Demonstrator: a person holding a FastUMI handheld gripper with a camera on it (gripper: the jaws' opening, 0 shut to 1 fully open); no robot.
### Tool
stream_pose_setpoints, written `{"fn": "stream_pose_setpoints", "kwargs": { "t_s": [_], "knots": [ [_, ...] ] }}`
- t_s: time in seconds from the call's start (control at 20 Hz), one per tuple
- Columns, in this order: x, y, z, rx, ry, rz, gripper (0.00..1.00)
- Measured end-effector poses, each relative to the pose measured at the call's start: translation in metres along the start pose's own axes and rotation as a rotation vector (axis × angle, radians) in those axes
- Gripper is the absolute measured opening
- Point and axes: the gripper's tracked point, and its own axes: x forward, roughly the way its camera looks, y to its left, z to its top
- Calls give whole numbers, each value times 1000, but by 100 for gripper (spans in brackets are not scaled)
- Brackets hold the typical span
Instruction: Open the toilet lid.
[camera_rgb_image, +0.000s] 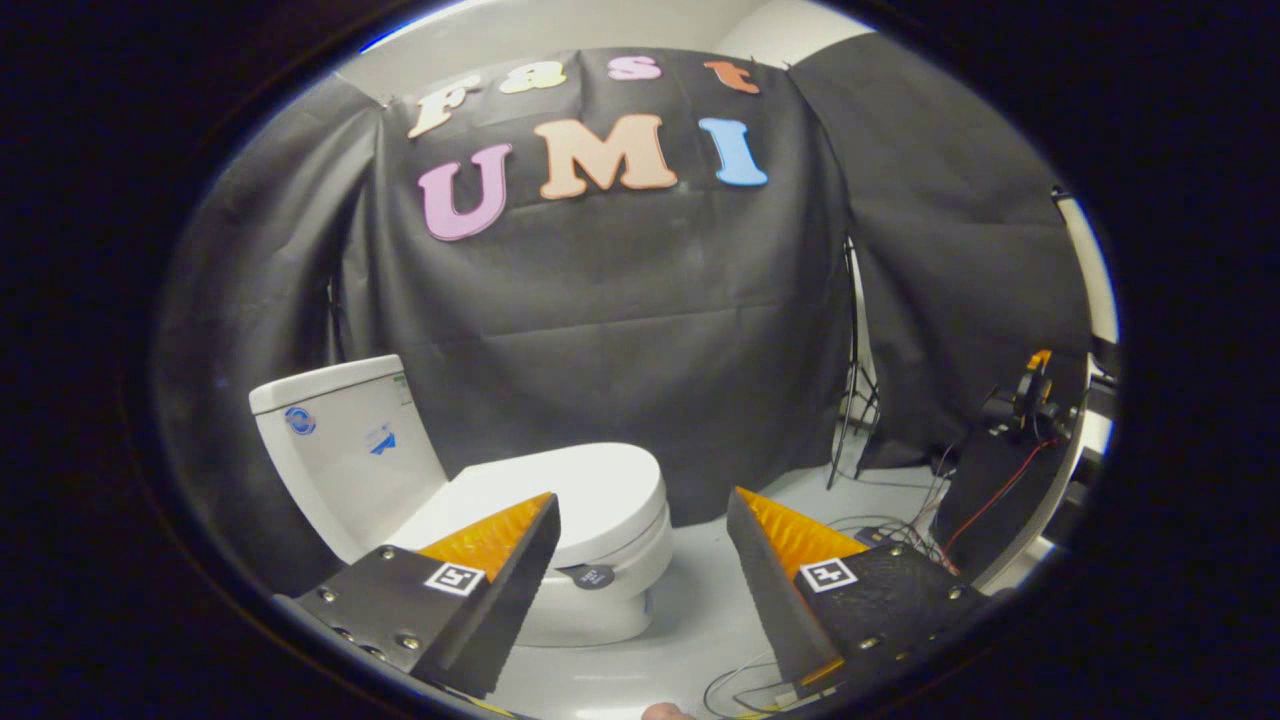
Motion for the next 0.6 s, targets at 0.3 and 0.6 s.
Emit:
{"fn": "stream_pose_setpoints", "kwargs": {
  "t_s": [0.3, 0.6],
  "knots": [
    [23, 8, -26, 77, 139, -2, 99],
    [58, 3, -45, 188, 236, -41, 100]
  ]
}}
